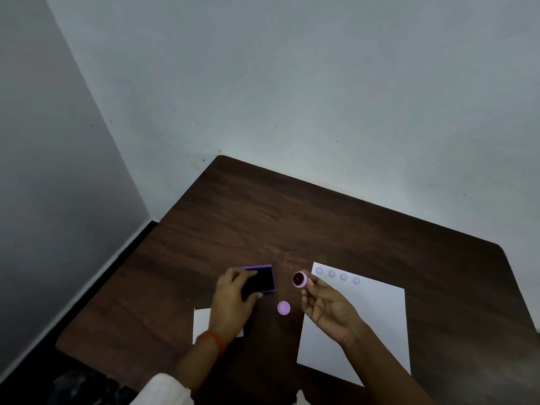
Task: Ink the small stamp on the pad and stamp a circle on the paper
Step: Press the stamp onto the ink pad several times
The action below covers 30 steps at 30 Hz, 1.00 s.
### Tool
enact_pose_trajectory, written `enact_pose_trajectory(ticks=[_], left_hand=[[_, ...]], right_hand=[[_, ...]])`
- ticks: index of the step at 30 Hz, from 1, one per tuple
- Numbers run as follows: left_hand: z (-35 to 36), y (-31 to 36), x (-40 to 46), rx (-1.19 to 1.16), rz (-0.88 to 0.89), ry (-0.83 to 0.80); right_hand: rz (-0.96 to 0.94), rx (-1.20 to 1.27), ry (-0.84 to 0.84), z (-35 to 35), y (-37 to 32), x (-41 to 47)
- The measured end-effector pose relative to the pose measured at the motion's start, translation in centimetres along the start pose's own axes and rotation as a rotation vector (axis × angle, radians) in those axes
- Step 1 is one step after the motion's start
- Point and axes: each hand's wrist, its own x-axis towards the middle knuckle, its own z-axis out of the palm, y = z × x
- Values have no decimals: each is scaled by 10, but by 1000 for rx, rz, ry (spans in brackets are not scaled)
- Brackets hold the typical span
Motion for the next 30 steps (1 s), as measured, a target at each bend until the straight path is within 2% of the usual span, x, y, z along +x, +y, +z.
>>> enact_pose_trajectory(ticks=[2,6,10,13,17,21,26,30], left_hand=[[-10,-10,6,75,-20,33],[-14,-27,14,160,-95,-140],[-8,-37,18,247,-47,-221],[-5,-40,19,192,-43,-223],[-5,-44,18,117,-27,-186],[-7,-52,18,102,-6,-169],[-7,-53,21,87,8,-171],[-5,-54,21,96,6,-164]], right_hand=[[-4,-79,23,5,0,6],[-75,-317,55,25,1,22],[-204,-793,101,47,13,40],[-453,-1201,102,63,26,52],[-619,-1555,-32,72,42,64],[-597,-1972,-233,68,50,75],[-663,-2090,-295,69,48,77],[-652,-2053,-138,74,59,74]])
